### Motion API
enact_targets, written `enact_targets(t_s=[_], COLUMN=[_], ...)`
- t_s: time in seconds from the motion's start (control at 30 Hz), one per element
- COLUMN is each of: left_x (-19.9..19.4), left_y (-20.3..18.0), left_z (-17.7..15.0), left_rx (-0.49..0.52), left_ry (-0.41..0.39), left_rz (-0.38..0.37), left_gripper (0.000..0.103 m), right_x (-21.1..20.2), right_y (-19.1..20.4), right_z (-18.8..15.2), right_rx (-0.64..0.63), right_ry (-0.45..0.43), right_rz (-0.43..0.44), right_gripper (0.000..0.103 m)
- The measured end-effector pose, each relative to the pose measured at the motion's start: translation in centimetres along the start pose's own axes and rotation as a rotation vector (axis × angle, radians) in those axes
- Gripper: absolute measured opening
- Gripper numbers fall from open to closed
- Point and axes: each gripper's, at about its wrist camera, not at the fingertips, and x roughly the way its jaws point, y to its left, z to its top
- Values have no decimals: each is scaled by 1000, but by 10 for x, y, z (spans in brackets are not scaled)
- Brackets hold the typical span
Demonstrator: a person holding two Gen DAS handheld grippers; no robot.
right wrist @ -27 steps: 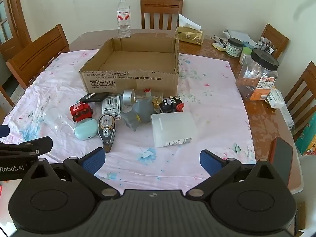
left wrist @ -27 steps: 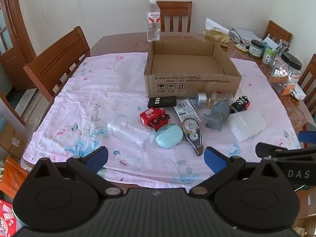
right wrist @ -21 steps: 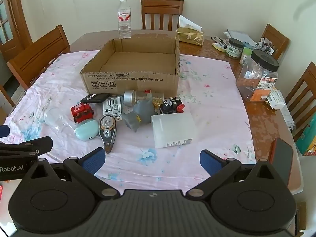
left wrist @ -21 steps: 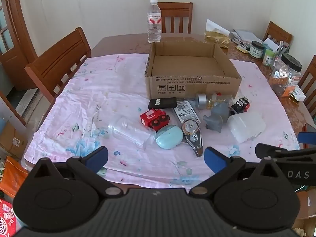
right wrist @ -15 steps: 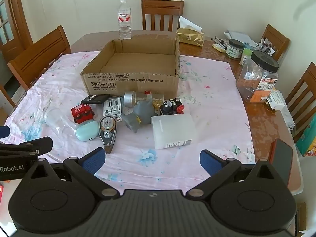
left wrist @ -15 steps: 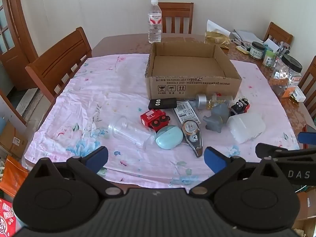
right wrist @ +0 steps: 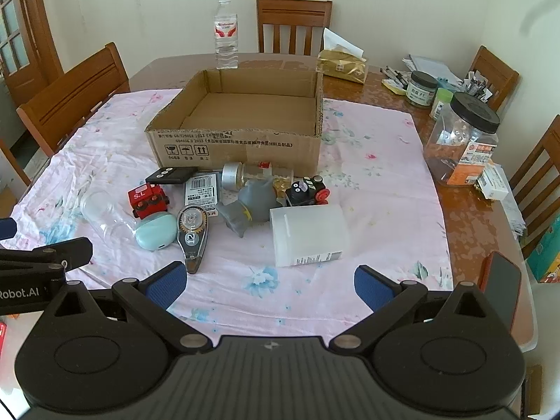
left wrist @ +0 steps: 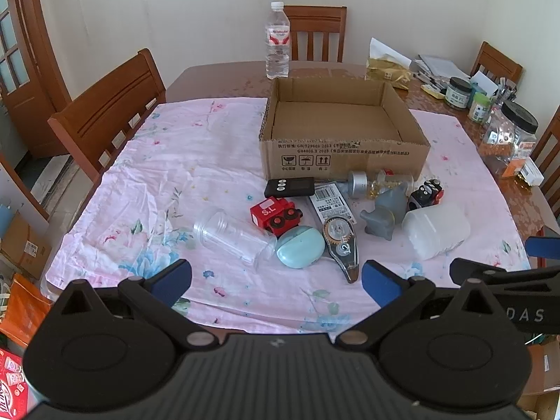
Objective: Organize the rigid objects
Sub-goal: 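Move both tools toward the scattered objects in front of the cardboard box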
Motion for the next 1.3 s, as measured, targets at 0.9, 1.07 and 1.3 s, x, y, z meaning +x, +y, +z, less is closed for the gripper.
enact_targets(t_s=[0.9, 1.07, 1.3], left_x=[-3, -4, -9], left_y=[-2, -2, -3], left_z=[2, 2, 0], left_rx=[4, 2, 0], left_ry=[-12, -19, -26], left_rz=[4, 5, 7], left_gripper=[103, 103, 103], right_x=[0, -2, -5], right_y=[-2, -2, -4], right_z=[3, 2, 2], right_rx=[5, 4, 2], right_ry=[-8, -15, -22], right_rz=[16, 20, 26], right_gripper=[103, 103, 103])
